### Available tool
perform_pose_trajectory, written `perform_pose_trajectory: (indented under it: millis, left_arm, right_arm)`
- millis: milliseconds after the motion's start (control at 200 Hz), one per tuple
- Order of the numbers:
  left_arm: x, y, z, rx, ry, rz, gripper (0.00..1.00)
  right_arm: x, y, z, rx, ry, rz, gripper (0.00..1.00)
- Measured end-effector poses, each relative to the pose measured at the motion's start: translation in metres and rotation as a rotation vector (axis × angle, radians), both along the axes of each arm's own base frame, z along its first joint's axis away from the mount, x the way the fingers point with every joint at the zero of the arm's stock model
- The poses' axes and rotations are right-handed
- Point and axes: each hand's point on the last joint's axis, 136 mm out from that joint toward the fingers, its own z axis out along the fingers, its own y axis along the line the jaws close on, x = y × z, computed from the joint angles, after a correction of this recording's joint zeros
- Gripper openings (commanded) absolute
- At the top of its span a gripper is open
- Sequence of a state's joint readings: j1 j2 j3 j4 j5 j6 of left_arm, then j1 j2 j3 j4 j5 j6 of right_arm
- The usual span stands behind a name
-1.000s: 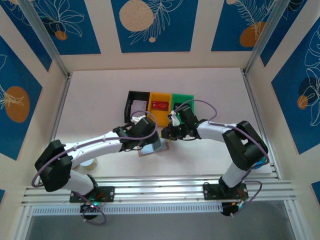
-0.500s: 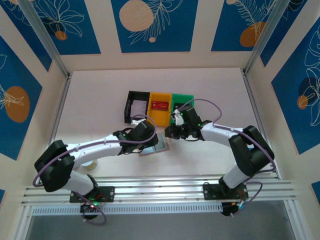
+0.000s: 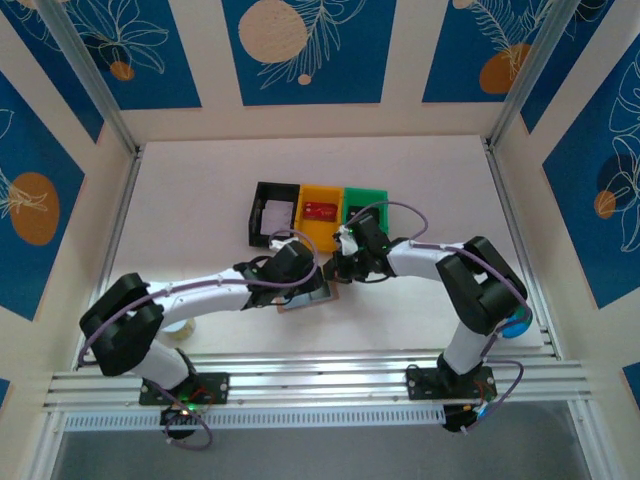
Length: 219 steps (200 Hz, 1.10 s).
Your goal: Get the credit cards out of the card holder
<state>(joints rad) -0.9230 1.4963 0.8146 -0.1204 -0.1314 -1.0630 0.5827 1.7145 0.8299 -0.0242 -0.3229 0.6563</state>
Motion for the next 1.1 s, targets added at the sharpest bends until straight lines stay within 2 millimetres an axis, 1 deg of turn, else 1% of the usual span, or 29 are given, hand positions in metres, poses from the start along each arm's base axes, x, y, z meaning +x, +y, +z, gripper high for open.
perform_pose_trajectory:
  millis: [200,320,405,710,1095]
  left_arm:
    - [0.001,0.002,-0.009,0.014,0.011,0.004,0.42]
    - [0.001,0.001,-0.016,0.021,0.02,0.002,0.41]
    - [0.001,0.0,-0.019,0.027,0.023,-0.005,0.38]
    - [0.001,0.0,-0.026,0.039,0.033,-0.017,0.37]
    - [0.002,0.002,-0.029,0.055,0.029,-0.029,0.38]
  right_arm:
    - [-0.002,-0.001,-0.007,-0.019,0.026,-0.001,0.0]
    - [-0.002,-0.001,-0.008,-0.023,0.031,-0.001,0.0]
    - [-0.001,-0.002,-0.007,-0.026,0.031,-0.002,0.0]
    - [-0.002,-0.002,-0.008,-0.035,0.038,-0.004,0.0]
    - [-0.001,-0.003,-0.008,-0.051,0.04,-0.008,0.0]
